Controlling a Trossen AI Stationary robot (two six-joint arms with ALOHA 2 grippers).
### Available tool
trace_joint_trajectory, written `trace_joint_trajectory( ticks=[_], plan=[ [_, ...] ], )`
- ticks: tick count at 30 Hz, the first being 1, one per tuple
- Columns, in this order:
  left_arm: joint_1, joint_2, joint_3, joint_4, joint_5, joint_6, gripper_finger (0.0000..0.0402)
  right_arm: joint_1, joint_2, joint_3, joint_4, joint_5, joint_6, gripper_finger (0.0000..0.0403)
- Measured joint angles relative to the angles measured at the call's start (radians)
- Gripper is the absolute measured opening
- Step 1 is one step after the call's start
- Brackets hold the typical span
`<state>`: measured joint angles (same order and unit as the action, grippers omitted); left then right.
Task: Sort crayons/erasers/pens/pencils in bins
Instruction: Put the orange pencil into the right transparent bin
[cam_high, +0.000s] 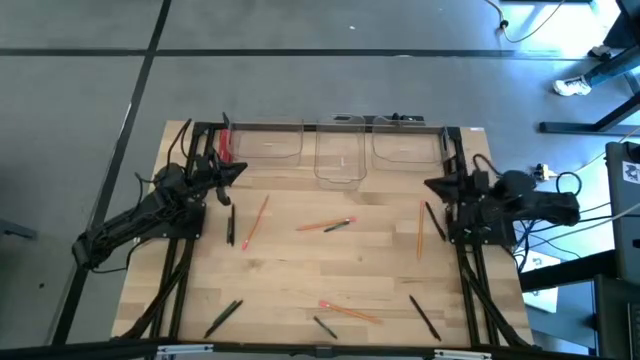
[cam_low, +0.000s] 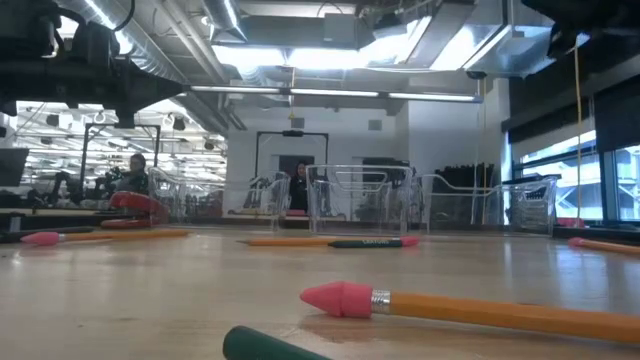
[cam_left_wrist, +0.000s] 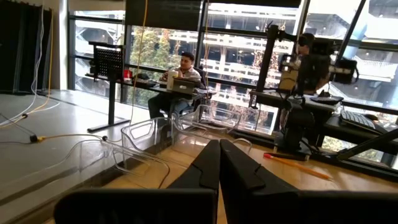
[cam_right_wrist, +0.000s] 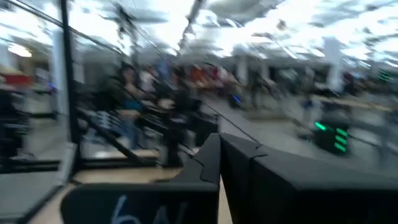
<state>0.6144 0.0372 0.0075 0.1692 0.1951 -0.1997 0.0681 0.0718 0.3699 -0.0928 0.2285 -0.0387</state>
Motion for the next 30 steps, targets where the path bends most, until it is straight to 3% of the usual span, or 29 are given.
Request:
trace_joint_trajectory(
  ticks=[6,10,12,19,26,30],
  plan=[
    [0.000,0.000,0.000,0.000,0.000,0.000,0.0000,0.000,0.176,0.256,-0.386,0.107,0.039,0.0002],
    [0.000,0.000,0.000,0.000,0.000,0.000,0.0000,0.000,0.350,0.364,-0.540,0.267,0.240,0.0002],
    [0.000,0.000,0.000,0.000,0.000,0.000,0.0000,0.000,0.449,0.407,-0.585,0.294,0.306,0.0002],
    [0.000,0.000,0.000,0.000,0.000,0.000,0.0000,0.000,0.787,0.602,-0.730,0.194,0.618,0.0001],
    [0.000,0.000,0.006,0.021,-0.029,0.000,0.0000,0.000,0.998,0.821,-0.924,0.158,0.904,0.0001],
    [-0.009,0.020,0.109,0.008,0.083,0.109,0.0000,0.000,1.067,0.911,-1.073,0.099,1.054,0.0001]
  ],
)
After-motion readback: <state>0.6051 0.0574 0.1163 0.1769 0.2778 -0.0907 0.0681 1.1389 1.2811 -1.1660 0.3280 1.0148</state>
